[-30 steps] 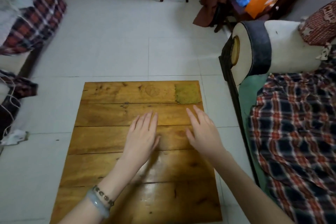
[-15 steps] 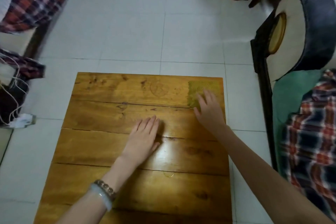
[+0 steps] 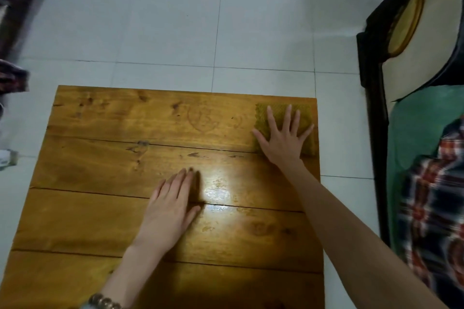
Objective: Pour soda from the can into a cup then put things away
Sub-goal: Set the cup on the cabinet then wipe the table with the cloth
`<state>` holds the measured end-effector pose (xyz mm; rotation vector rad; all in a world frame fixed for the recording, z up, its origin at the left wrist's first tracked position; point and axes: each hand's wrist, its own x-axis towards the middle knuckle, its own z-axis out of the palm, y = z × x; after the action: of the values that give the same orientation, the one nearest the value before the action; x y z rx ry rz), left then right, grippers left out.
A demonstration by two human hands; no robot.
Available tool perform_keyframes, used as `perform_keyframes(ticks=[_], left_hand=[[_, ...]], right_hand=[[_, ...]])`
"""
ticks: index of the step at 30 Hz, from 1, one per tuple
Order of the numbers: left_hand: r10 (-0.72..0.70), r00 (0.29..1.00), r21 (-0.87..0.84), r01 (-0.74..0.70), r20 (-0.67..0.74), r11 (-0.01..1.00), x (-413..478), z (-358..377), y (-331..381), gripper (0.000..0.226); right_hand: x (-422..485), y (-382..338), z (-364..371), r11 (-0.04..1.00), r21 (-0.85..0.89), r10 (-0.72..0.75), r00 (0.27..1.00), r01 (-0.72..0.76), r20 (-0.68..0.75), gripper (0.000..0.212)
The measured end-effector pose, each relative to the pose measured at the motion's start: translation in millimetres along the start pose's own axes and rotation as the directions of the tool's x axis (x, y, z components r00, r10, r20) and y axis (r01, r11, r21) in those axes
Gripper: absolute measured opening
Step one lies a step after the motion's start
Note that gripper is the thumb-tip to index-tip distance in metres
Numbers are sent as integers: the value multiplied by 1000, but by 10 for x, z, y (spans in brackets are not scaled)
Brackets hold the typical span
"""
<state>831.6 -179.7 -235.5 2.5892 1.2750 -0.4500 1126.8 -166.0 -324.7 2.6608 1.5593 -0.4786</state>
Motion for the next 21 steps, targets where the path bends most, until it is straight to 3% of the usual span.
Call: perform_keyframes(ticks=[10, 15, 21], left_hand=[[33, 999, 4, -33, -15, 999, -13, -89, 92, 68], [16, 1000, 20, -17, 16, 1000, -228, -51, 18, 70], [-32, 998, -12, 33, 56, 999, -560, 93, -54, 74]], right_hand=[[12, -32, 43, 1000, 24, 22, 997, -20, -69, 54], [-149, 54, -24, 926, 371, -44, 995, 75, -92, 45], [-828, -2, 97, 873, 440, -233, 972, 212, -6, 52]])
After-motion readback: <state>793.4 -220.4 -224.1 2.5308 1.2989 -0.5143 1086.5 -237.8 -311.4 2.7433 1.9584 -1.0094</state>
